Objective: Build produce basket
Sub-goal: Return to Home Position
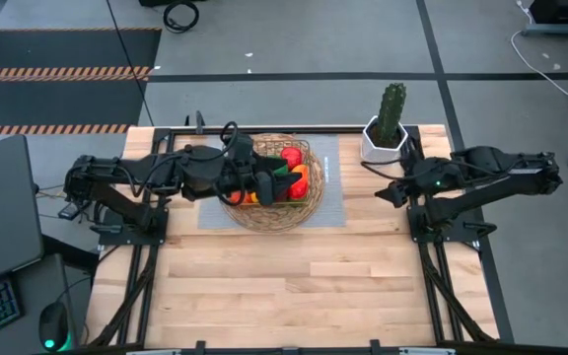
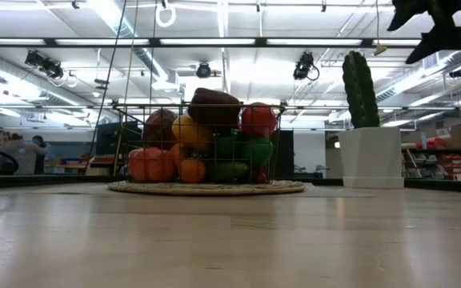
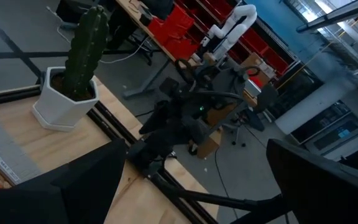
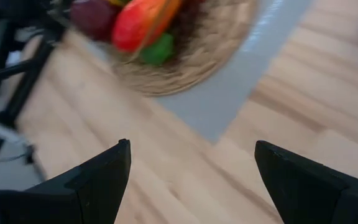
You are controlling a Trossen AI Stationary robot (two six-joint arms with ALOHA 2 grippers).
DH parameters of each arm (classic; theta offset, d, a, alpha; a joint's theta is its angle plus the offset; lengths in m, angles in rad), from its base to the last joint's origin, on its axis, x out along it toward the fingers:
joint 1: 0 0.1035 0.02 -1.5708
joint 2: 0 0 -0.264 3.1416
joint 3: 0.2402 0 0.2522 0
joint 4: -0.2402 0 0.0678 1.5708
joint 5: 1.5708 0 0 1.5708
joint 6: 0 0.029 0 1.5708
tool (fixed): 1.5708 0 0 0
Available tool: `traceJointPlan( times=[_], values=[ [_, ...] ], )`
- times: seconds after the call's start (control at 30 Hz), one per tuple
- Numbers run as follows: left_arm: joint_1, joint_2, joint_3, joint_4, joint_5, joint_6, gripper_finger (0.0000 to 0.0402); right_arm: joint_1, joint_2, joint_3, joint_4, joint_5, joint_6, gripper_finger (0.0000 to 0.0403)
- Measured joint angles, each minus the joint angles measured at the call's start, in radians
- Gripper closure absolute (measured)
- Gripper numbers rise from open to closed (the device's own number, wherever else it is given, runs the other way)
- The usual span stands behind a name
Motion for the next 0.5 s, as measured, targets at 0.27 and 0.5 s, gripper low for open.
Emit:
traceJointPlan(
  times=[0.27, 0.5],
  values=[
    [-0.007, 0.0, 0.0, 0.0, 0.0, -0.001, 0.0006, 0.025, -0.108, -0.186, 0.343, -0.117, -0.088, 0.0056],
    [-0.017, 0.0, 0.0, 0.0, 0.0, -0.001, 0.0006, 0.025, -0.217, -0.285, 0.353, -0.125, -0.055, 0.0056]
  ],
)
